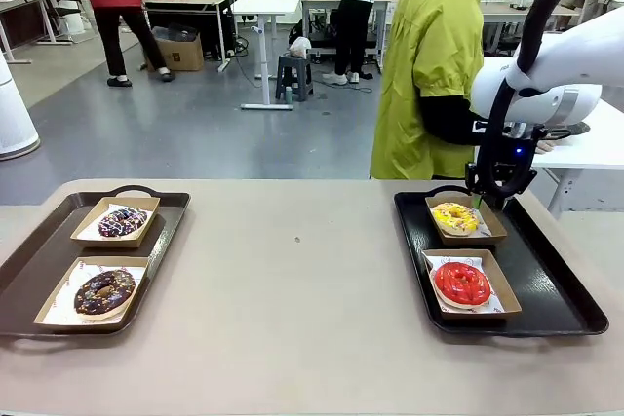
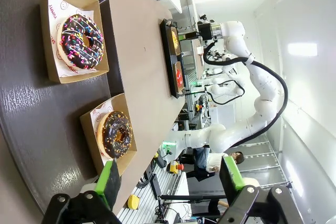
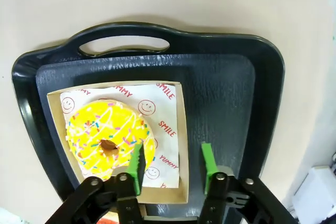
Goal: Individually package the donuts and arrange them on the tray.
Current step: Place the picked Paper togo box on the Handle tray.
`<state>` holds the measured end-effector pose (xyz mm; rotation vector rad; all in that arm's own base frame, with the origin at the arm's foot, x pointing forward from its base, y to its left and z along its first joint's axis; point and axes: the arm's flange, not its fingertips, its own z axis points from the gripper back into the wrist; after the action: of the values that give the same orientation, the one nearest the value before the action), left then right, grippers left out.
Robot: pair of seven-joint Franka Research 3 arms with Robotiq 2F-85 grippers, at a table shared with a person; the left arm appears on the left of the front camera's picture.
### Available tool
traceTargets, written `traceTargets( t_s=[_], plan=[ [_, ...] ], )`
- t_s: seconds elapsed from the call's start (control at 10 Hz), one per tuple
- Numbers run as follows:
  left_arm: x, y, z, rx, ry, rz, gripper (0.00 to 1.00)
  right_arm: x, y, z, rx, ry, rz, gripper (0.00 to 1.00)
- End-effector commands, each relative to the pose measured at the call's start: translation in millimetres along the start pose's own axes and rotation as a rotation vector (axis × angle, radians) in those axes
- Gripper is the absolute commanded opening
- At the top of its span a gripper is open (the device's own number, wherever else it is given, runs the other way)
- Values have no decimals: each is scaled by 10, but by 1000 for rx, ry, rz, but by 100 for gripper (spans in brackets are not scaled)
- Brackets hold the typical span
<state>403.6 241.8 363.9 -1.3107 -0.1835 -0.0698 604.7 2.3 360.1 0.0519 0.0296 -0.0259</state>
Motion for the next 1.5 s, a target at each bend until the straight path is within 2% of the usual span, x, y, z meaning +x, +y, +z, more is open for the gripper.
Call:
traceTargets(
  t_s=[0.0,0.1,0.2,0.4,0.5,0.7,0.8,0.9,1.1,1.2,1.4],
  plan=[
    [-36,-29,-11,15,9,-7,100,-117,-51,87,-17,2,2,78],
    [-36,-29,-11,15,9,-7,100,-184,-109,140,-7,9,2,84],
    [-36,-29,-11,15,9,-7,100,-281,-185,225,10,3,0,98],
    [-36,-29,-11,15,9,-7,100,-652,-538,573,108,-20,10,100],
    [-36,-29,-11,15,9,-7,100,-847,-800,753,208,-30,-11,100],
    [-36,-29,-11,15,9,-7,100,-1121,-1342,1010,494,-103,36,100],
    [-36,-29,-11,15,9,-7,100,-1203,-1655,1076,676,-103,57,100],
    [-36,-29,-11,15,9,-7,100,-1276,-1877,1065,804,-85,97,100],
    [-36,-29,-11,15,9,-7,100,-1488,-2273,898,967,-102,174,100],
    [-36,-29,-11,15,9,-7,100,-1628,-2462,761,1026,-97,188,100],
    [-36,-29,-11,15,9,-7,100,-1718,-2730,484,1050,-47,194,100]
  ],
)
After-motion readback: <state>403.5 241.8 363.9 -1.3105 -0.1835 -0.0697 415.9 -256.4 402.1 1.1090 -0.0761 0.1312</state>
